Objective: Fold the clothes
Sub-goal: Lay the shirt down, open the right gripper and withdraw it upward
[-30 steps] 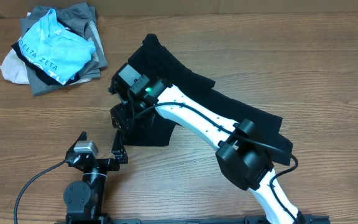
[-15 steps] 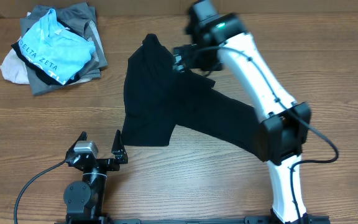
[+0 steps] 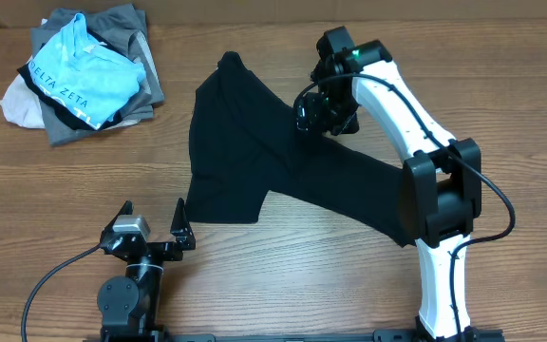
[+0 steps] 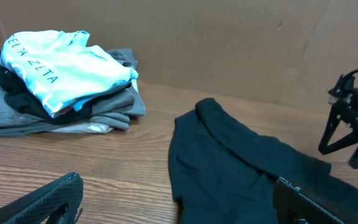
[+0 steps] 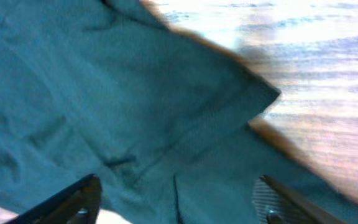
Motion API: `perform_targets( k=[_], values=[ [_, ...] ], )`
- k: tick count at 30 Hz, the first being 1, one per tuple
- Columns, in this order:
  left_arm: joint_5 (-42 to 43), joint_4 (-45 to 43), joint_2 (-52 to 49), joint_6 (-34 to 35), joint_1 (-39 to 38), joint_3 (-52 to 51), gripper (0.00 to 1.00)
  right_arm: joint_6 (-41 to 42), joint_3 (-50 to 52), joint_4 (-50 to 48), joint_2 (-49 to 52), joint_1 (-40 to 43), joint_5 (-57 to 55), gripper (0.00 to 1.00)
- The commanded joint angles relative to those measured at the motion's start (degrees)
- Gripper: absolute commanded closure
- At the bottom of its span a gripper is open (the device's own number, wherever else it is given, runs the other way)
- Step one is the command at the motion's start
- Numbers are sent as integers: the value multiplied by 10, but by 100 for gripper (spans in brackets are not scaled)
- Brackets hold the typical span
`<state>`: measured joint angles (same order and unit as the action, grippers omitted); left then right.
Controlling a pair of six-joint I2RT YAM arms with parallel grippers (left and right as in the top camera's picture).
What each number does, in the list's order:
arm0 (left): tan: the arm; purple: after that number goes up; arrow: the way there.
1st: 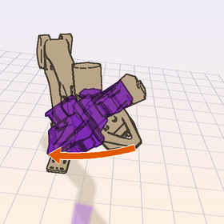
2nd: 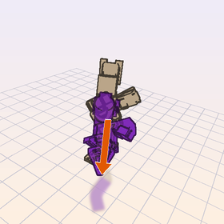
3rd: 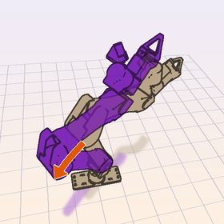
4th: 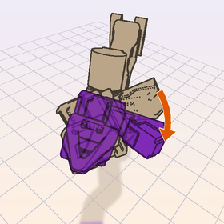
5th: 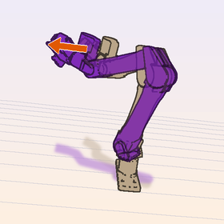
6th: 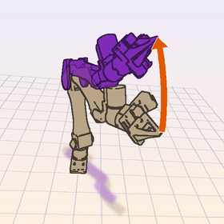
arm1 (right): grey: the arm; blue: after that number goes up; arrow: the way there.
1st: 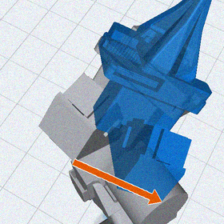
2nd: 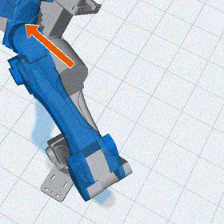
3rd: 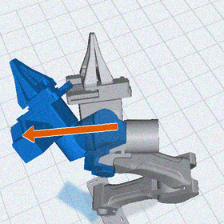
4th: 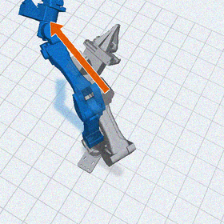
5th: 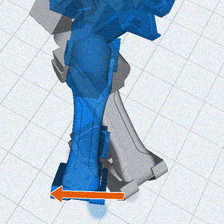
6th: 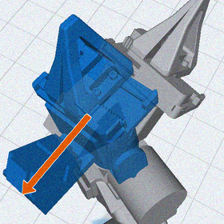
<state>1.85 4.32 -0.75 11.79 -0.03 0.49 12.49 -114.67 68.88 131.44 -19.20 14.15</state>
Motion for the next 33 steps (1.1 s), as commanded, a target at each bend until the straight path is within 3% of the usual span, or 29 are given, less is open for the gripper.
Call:
perform_targets(
  k=[1, 9, 28, 33],
  values=[
    [0, 0, 5, -11, -4, -2, 0, 13, 35, -37, -5, 2, 5, 21],
    [0, 0, 5, -11, -4, -2, 0, 38, 78, -112, -1, 2, 5, 25],
    [0, 0, 5, -11, -4, -2, 0, 78, 79, -122, 14, 2, -12, 27],
    [0, 0, 5, -11, -4, -2, 0, 82, 79, -127, 14, 2, -12, 39]
  ],
)
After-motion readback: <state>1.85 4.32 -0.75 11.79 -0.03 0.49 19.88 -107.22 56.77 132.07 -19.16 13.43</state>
